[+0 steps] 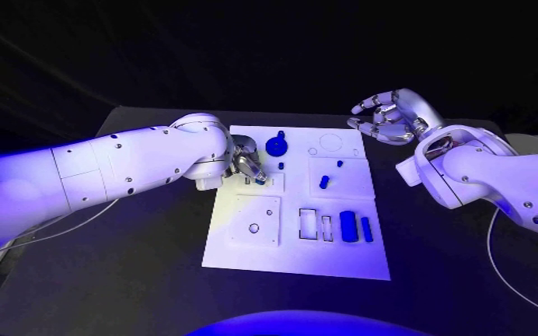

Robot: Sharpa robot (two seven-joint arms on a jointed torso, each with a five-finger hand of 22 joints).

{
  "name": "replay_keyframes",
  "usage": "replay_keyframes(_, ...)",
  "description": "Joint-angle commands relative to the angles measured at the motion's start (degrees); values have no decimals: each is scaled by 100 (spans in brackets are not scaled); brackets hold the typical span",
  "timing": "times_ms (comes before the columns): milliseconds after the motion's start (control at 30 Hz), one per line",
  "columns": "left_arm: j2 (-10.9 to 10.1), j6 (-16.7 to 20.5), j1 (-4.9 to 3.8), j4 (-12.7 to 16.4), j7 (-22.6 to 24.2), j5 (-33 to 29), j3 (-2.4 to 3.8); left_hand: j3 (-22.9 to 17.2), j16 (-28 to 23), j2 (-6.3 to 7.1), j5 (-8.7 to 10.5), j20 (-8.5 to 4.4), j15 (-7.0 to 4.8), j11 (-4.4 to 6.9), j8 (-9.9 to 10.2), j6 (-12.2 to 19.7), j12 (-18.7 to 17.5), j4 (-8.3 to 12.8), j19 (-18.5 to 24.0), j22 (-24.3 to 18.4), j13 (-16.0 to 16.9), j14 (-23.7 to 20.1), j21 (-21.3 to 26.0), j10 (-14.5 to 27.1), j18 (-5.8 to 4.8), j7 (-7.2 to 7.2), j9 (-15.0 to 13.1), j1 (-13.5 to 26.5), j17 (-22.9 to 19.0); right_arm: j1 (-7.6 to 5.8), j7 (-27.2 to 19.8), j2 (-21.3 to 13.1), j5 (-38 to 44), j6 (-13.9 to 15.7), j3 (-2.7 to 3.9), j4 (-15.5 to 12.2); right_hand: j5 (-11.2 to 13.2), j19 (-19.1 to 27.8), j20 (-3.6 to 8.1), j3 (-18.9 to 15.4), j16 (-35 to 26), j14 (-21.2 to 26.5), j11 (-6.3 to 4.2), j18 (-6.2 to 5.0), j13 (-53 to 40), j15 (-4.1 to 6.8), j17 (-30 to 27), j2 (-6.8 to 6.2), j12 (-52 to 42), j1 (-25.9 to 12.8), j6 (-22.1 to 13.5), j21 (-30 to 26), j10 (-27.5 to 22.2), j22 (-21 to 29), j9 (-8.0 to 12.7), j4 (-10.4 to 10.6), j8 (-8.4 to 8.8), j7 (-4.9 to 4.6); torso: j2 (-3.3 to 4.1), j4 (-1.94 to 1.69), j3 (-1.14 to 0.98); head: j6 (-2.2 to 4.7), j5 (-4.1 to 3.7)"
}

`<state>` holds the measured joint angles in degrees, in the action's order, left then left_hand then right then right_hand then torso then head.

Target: Assemble the parts on the task board

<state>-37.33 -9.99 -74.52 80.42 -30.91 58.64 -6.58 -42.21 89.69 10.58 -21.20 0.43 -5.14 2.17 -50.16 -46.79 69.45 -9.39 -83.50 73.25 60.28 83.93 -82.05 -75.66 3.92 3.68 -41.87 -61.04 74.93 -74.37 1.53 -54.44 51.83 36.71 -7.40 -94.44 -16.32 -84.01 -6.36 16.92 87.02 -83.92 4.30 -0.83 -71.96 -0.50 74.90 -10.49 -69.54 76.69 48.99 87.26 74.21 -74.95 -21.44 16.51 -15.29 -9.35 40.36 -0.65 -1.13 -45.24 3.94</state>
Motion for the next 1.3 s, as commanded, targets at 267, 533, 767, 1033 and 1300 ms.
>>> replay_keyframes(267, 52, -270, 20, -44, -10, -25, -17, -486, 31, -55, 38, -54, -67, 37, -75, -158, 61, 615, -29, 38, 34, 607, -38, -64, -61, -223, -14, 157, 1507, 3, -14, -10, 28, -58, 0, -11, -25, -422, 35, 38, -34, -414, -7, -4, 11, 52, 737, 8, 24, -73, -13, -38, -12, -1300, -6, 2, -36, 23, 1, 3, -2, -5, -11)
replay_keyframes(533, 88, -292, 20, -88, -10, -41, -18, -306, 31, -98, 66, -66, -83, 54, -95, -188, 71, 462, -41, 62, 33, 607, -45, -63, -66, -245, 22, 299, 1507, 3, -17, -13, 28, -55, 0, -14, -25, -420, 35, 38, -31, -416, -8, -5, 15, 53, 744, 7, 28, -78, -14, -41, -14, -1297, -6, 2, -38, 24, 5, 3, -3, -11, -31)
replay_keyframes(767, 113, -305, 20, -122, -11, -47, -19, -241, 31, -112, 76, -69, -87, 59, -105, -204, 74, 406, -45, 72, 32, 607, -48, -62, -68, -252, 34, 353, 1507, 3, -23, -12, 28, -53, 0, -13, -24, -422, 36, 37, -33, -415, -8, -5, 15, 53, 741, 5, 27, -84, -15, -40, -13, -1298, -6, 2, -39, 24, 7, 3, -4, -20, -40)
replay_keyframes(1033, 142, -362, 20, -157, -16, -60, -21, -12, 31, -103, 89, -75, -97, 71, -133, -242, 92, 252, -50, 79, 37, 607, -46, -68, -69, -267, 68, 510, 1507, 3, -33, -14, 28, -48, 0, -13, -14, -421, 37, 30, -35, -416, -8, -5, 26, 54, 739, -1, 35, -113, -21, -42, -17, -1297, -5, 6, -44, 24, 6, 3, -3, -47, -59)
replay_keyframes(1300, 167, -387, 20, -199, -18, -69, -24, 227, 31, -117, 96, -80, -104, 78, -151, -270, 106, 99, -55, 85, 42, 607, -44, -71, -70, -276, 107, 621, 1507, 3, -44, -22, 27, -43, 0, -19, 15, -410, 39, 20, -50, -409, -9, -10, 73, 55, 710, -2, 81, -164, -29, -63, -50, -1284, -3, 10, -54, 26, 2, -2, -1, -63, -75)
